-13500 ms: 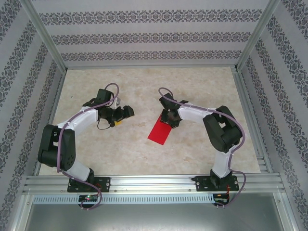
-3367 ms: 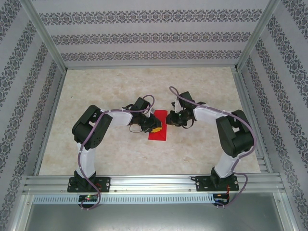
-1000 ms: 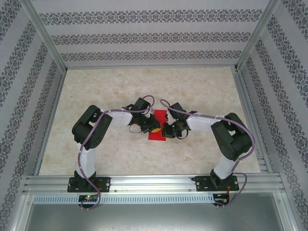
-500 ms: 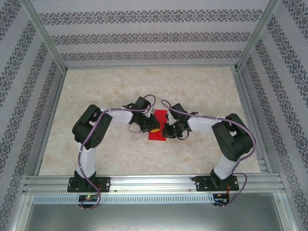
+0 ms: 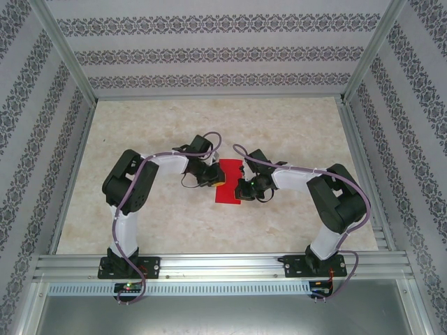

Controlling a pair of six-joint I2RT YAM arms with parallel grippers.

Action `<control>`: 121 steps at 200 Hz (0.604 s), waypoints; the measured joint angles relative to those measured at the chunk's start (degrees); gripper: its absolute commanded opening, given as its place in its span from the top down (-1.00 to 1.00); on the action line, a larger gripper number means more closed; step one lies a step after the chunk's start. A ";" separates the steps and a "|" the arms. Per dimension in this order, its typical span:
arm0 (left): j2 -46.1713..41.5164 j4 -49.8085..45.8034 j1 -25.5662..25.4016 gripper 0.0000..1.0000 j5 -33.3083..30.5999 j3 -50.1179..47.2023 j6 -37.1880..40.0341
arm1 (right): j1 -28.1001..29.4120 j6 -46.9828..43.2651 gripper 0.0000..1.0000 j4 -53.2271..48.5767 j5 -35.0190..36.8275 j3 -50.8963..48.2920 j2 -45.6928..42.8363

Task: Fold a paper plane with a square sheet of paper (pick it up from the middle)
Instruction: Fold the triangle a second time at the center of the table.

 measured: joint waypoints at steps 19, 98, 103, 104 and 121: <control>0.22 -2.10 0.76 0.71 -1.95 1.49 1.40 | 0.00 -0.11 0.96 0.02 -0.02 0.00 0.00; -1.90 -6.10 3.56 0.70 -8.04 4.85 5.33 | -0.63 0.11 0.95 -2.32 0.13 0.00 -0.92; -2.80 -5.53 3.54 0.70 -7.54 4.02 5.29 | -0.66 0.13 0.95 -2.54 0.15 0.00 -0.96; -3.13 -5.35 3.50 0.70 -7.32 3.74 5.27 | -0.66 0.15 0.95 -2.54 0.15 0.00 -0.98; -6.78 -2.89 3.04 0.74 -5.29 0.24 4.61 | -0.66 0.81 0.95 -2.91 0.35 0.00 -1.22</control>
